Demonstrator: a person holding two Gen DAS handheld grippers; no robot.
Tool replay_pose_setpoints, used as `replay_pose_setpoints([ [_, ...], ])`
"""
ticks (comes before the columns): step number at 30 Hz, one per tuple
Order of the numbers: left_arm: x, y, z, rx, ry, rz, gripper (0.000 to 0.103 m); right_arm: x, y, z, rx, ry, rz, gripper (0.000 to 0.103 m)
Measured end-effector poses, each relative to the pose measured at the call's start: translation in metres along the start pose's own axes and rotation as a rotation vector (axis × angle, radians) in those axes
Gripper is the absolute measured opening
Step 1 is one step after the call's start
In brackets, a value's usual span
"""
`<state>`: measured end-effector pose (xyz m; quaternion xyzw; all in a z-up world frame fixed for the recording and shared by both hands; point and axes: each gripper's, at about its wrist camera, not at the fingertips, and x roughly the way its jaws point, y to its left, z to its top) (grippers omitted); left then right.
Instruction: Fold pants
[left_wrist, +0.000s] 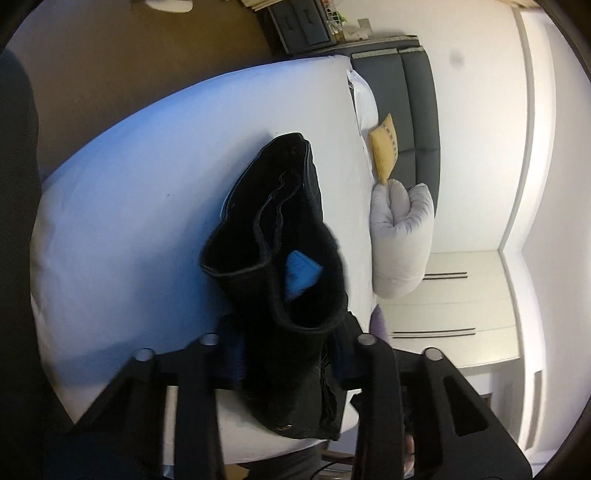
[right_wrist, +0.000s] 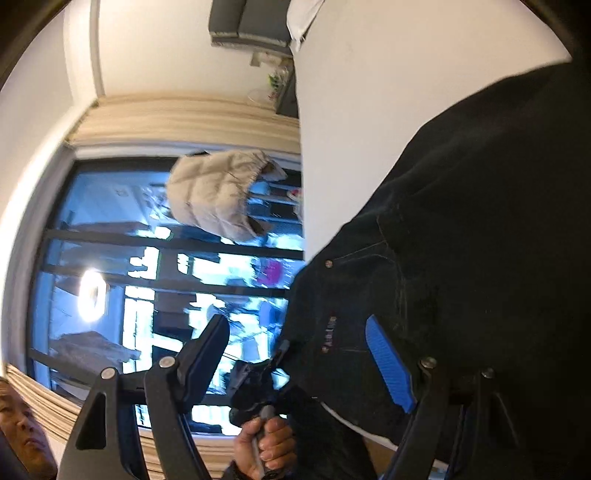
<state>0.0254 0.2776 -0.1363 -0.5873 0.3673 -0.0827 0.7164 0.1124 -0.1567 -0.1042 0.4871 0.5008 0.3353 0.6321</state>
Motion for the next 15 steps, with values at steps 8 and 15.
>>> replay_pose_setpoints([
  [8,0.011,-0.048,0.001,0.169,-0.022,0.046,0.024,0.049,-0.024,0.027,0.043,0.13,-0.134,0.082],
  [15,0.024,-0.107,-0.006,0.33,-0.017,0.062,0.024,0.061,-0.043,0.026,0.044,0.135,-0.21,0.081],
])
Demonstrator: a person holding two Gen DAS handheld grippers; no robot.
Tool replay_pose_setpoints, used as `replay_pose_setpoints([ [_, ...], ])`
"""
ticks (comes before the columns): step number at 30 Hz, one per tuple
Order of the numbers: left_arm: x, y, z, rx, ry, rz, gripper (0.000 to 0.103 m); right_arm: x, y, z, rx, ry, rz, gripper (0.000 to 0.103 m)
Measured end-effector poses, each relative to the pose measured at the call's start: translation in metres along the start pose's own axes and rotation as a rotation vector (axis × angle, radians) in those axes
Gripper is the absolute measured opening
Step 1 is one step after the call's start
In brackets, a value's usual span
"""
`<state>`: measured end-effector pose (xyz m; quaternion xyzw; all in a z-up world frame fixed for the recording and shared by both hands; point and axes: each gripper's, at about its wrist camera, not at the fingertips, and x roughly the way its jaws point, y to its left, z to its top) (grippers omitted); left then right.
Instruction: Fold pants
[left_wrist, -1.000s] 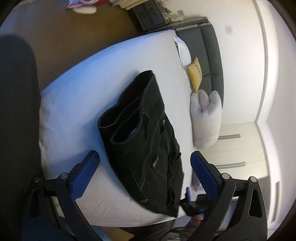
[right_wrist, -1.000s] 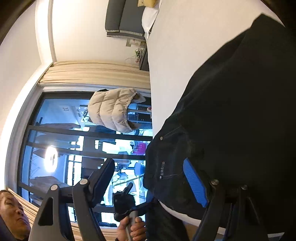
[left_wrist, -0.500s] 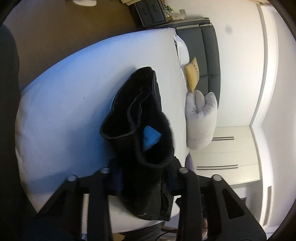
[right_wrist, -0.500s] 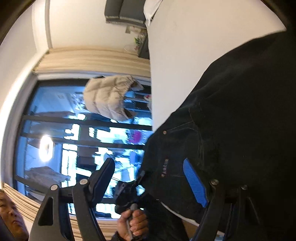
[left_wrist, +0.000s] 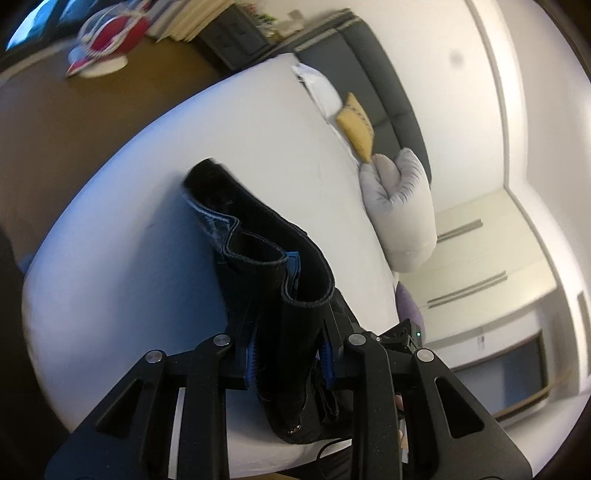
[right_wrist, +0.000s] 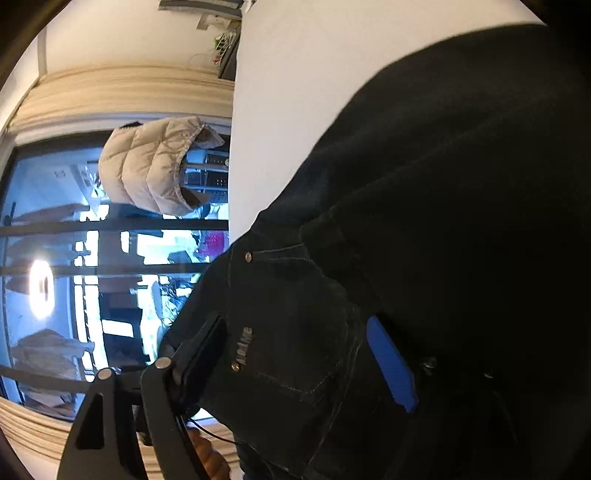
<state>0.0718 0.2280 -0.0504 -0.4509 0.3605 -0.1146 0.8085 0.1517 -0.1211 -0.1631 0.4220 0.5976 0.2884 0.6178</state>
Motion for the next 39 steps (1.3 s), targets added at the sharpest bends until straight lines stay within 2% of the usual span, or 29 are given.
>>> replay_pose_setpoints([
  [1,0.004,-0.011,0.001,0.031,0.006,0.0,0.024,-0.004,0.0,0.0,0.011,-0.009,0.003,0.081],
  [3,0.008,-0.035,0.0,0.1,0.016,-0.002,0.024,-0.026,0.001,-0.001,0.029,-0.069,0.061,0.082],
  [7,0.041,-0.097,-0.008,0.292,0.079,-0.02,0.024,-0.058,0.006,0.0,0.014,-0.096,0.128,0.082],
  [12,0.105,-0.165,-0.06,0.509,0.235,-0.046,0.024,-0.097,-0.006,0.002,0.018,-0.126,0.222,0.086],
  [14,0.138,-0.179,-0.09,0.593,0.314,-0.038,0.024,-0.104,-0.013,0.001,0.022,-0.13,0.232,0.087],
  [17,0.173,-0.181,-0.125,0.65,0.42,-0.017,0.021,-0.11,-0.029,-0.005,0.045,-0.133,0.229,0.087],
  [20,0.191,-0.186,-0.145,0.715,0.467,0.005,0.021,-0.11,-0.041,-0.014,0.047,-0.121,0.208,0.087],
  [21,0.194,-0.189,-0.148,0.731,0.472,0.006,0.019,-0.11,-0.045,-0.015,0.05,-0.119,0.197,0.087],
  [22,0.201,-0.194,-0.147,0.742,0.478,0.003,0.009,-0.109,-0.048,-0.015,0.053,-0.118,0.177,0.087],
  [25,0.209,-0.207,-0.159,0.796,0.485,0.013,0.008,-0.1,-0.054,-0.012,0.041,-0.096,0.103,0.084],
  [27,0.214,-0.214,-0.166,0.836,0.483,0.032,0.008,-0.091,-0.055,-0.009,0.034,-0.063,0.033,0.076],
  [28,0.214,-0.217,-0.167,0.846,0.478,0.037,0.008,-0.09,-0.055,-0.007,0.033,-0.06,0.016,0.076],
  [34,0.19,-0.227,-0.173,0.925,0.367,0.091,0.009,-0.084,-0.055,-0.001,0.054,-0.056,0.038,0.078],
  [36,0.189,-0.22,-0.175,0.922,0.375,0.111,0.009,-0.08,-0.055,0.001,0.055,-0.032,0.042,0.078],
  [39,0.19,-0.212,-0.173,0.922,0.389,0.123,0.009,-0.066,-0.049,0.008,0.036,0.03,0.004,0.078],
])
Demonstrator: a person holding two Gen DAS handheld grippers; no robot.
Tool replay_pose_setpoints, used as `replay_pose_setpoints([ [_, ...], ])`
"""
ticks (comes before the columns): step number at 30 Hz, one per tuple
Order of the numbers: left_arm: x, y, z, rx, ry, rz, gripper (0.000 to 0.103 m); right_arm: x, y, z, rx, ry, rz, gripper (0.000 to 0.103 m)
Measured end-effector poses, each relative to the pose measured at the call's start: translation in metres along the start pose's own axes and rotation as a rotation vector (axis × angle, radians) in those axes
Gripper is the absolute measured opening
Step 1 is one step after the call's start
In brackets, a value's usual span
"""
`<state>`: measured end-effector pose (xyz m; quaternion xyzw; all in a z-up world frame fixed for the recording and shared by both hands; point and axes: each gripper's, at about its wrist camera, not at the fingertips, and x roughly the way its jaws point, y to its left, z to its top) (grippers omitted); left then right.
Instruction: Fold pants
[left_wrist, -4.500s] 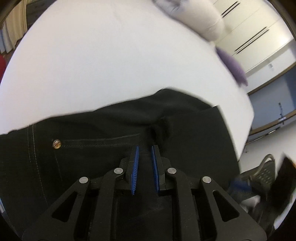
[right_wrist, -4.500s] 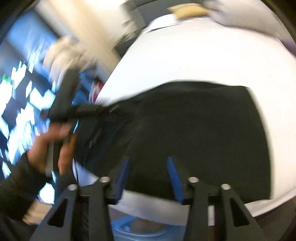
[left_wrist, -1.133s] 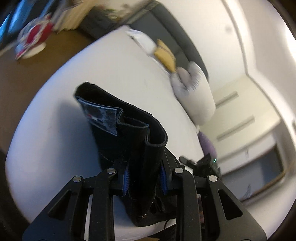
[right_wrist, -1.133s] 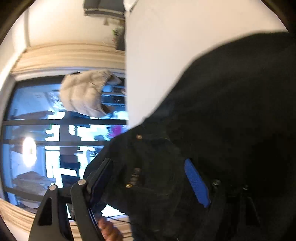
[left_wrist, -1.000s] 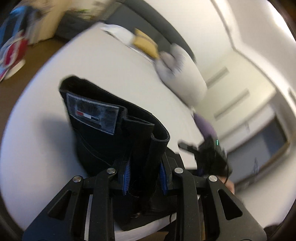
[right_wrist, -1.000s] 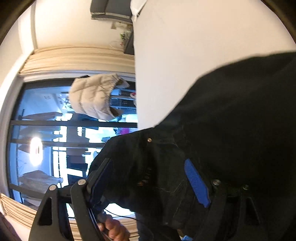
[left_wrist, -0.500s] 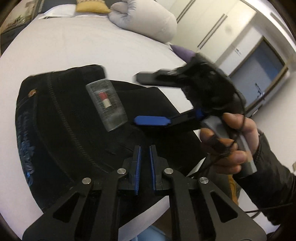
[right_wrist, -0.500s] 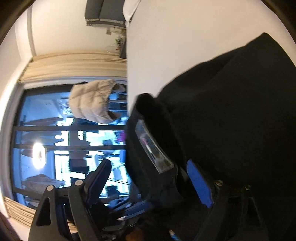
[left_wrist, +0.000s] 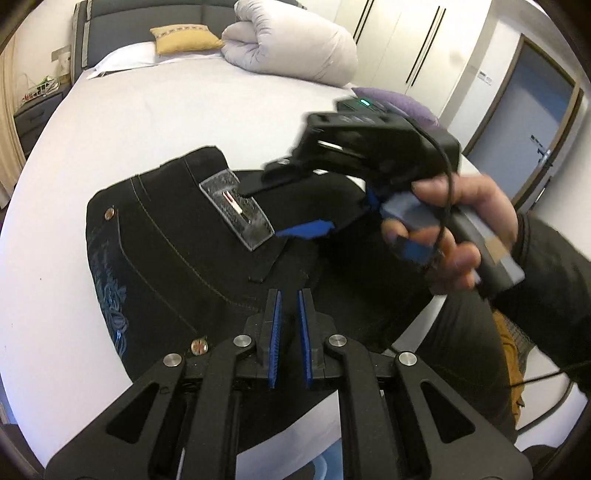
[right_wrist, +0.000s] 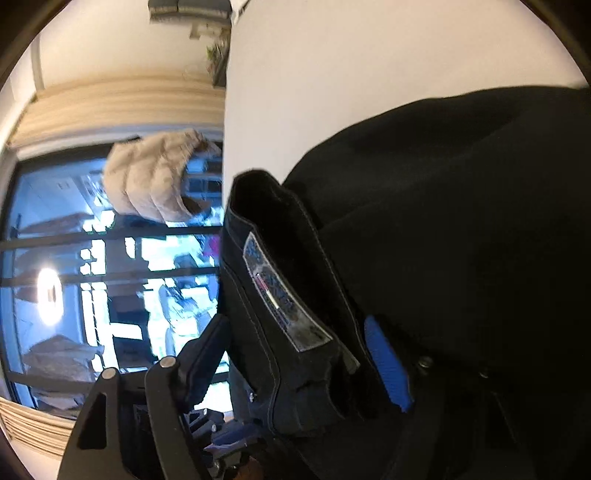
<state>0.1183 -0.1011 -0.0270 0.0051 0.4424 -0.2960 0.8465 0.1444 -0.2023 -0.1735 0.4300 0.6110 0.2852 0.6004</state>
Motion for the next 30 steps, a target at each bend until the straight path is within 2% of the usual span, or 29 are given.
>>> replay_pose_setpoints([
  [3,-0.005,0.006,-0.01,0.028,-0.009,0.019,0.012,0.013,0.006,0.01,-0.008,0.047,-0.002,0.077],
  [4,-0.005,0.003,-0.013,0.037,-0.008,0.025,0.017,0.016,0.006,0.014,-0.006,0.055,0.003,0.075],
  [6,-0.016,-0.002,-0.021,0.055,-0.011,0.046,0.047,0.024,0.009,0.018,-0.013,0.079,0.003,0.065],
  [7,-0.015,-0.003,-0.021,0.063,-0.015,0.051,0.088,0.027,0.012,0.019,-0.027,0.087,-0.005,0.061],
  [8,-0.016,-0.005,-0.021,0.07,-0.032,0.051,0.103,0.029,0.015,0.019,-0.048,0.095,-0.016,0.05],
  [9,-0.017,-0.007,-0.022,0.078,-0.053,0.043,0.103,0.031,0.017,0.019,-0.062,0.099,-0.021,0.041],
  [11,-0.016,-0.01,-0.028,0.092,-0.036,0.046,0.103,0.03,0.019,0.02,-0.067,0.089,-0.003,0.03],
  [14,-0.008,-0.019,-0.027,0.138,-0.005,0.099,0.103,0.022,0.024,0.018,-0.074,0.063,0.025,0.02],
  [17,-0.002,-0.029,-0.029,0.219,0.009,0.21,0.103,0.011,0.031,0.012,-0.078,0.034,0.046,0.018],
  [20,0.001,-0.04,-0.028,0.277,-0.016,0.303,0.103,0.002,0.037,0.002,-0.066,0.006,0.089,0.018],
  [25,0.012,-0.054,-0.046,0.441,-0.053,0.431,0.103,-0.015,0.038,-0.011,0.022,-0.039,0.197,0.018],
  [30,0.018,-0.064,-0.059,0.547,-0.09,0.548,0.103,-0.032,0.047,-0.025,0.054,-0.067,0.265,0.018],
])
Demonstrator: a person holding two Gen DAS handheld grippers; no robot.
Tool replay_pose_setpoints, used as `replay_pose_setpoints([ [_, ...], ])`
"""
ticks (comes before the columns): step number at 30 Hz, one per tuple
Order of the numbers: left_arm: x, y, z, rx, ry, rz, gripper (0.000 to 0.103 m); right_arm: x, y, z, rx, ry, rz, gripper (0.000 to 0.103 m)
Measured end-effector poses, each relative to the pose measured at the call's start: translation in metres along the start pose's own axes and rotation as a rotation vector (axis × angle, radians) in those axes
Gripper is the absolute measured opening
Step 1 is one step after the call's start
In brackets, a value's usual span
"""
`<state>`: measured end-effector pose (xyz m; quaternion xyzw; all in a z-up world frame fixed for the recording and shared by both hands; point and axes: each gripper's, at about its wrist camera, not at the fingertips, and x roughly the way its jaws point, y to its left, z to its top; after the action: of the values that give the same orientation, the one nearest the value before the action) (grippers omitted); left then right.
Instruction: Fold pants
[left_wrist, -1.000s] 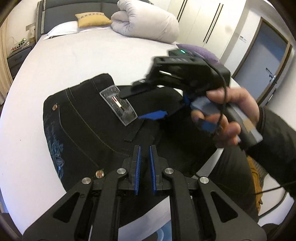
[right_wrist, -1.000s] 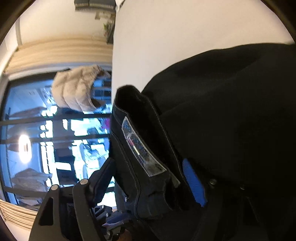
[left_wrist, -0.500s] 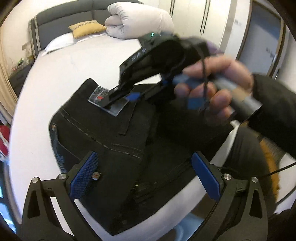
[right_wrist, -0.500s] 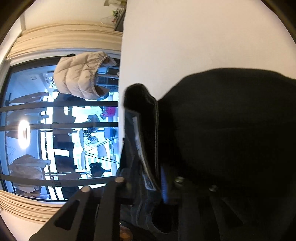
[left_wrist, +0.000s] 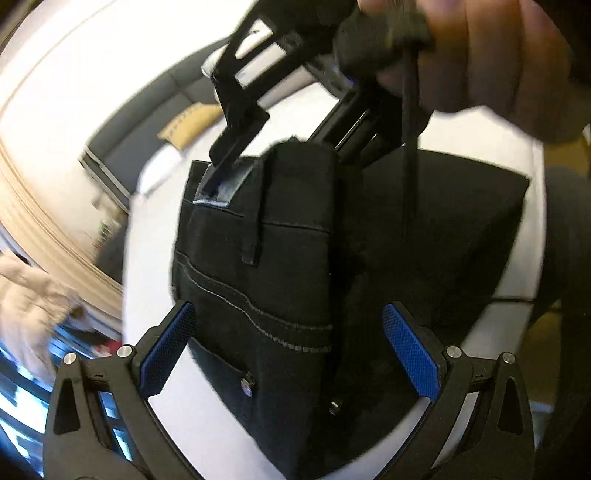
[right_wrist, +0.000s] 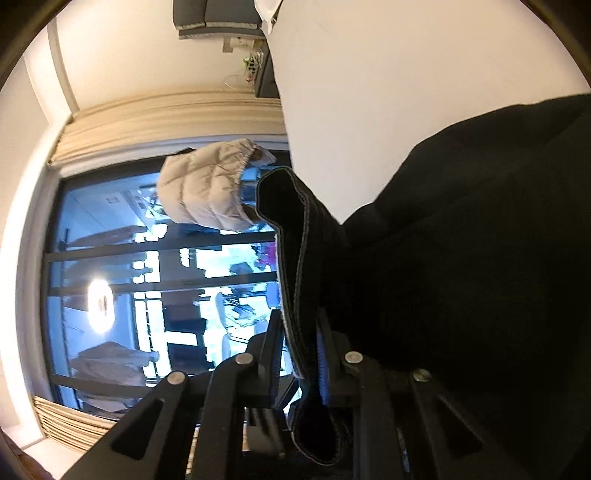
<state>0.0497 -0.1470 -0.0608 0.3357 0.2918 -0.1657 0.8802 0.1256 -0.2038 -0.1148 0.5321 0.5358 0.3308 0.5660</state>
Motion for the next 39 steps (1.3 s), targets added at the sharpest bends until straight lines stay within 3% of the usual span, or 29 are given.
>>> replay_pose_setpoints([
  [3,0.0,0.003,-0.001,-0.002,-0.033,0.045,0.094,-0.009,0.007,-0.007,0.0,-0.03,0.02,0.018],
  [5,0.0,0.006,-0.003,-0.02,-0.04,0.023,0.061,-0.016,0.009,-0.011,-0.004,-0.06,0.022,0.018],
  [8,0.001,0.001,-0.005,-0.009,-0.035,-0.032,0.037,-0.03,0.001,-0.016,0.013,-0.118,0.018,0.018],
  [15,-0.012,-0.032,0.005,0.079,-0.1,-0.121,0.025,-0.092,-0.036,-0.038,0.035,-0.258,-0.007,0.017],
  [22,-0.019,-0.067,0.024,0.189,-0.162,-0.181,0.025,-0.141,-0.053,-0.039,0.031,-0.344,-0.067,0.017],
  [26,-0.004,-0.081,0.021,0.221,-0.128,-0.225,0.025,-0.145,-0.065,-0.034,0.027,-0.354,-0.122,0.016],
  [29,0.014,-0.09,0.016,0.226,-0.075,-0.28,0.025,-0.139,-0.094,-0.036,0.072,-0.347,-0.235,0.016],
  [32,0.024,-0.105,0.006,0.235,-0.032,-0.323,0.026,-0.14,-0.12,-0.044,0.118,-0.369,-0.166,0.015],
  [34,0.019,-0.089,0.002,0.193,-0.014,-0.364,0.028,-0.141,-0.119,-0.047,0.116,-0.382,-0.159,0.015],
  [36,0.01,-0.073,-0.001,0.135,-0.002,-0.416,0.045,-0.142,-0.115,-0.047,0.103,-0.386,-0.185,0.017],
  [37,0.002,-0.061,0.001,0.097,-0.001,-0.434,0.074,-0.143,-0.114,-0.047,0.099,-0.389,-0.195,0.017],
  [38,-0.006,-0.048,-0.001,0.057,-0.015,-0.449,0.085,-0.145,-0.113,-0.048,0.093,-0.394,-0.206,0.017],
  [39,-0.016,-0.039,-0.003,0.013,-0.031,-0.456,0.085,-0.147,-0.111,-0.048,0.085,-0.407,-0.221,0.017],
])
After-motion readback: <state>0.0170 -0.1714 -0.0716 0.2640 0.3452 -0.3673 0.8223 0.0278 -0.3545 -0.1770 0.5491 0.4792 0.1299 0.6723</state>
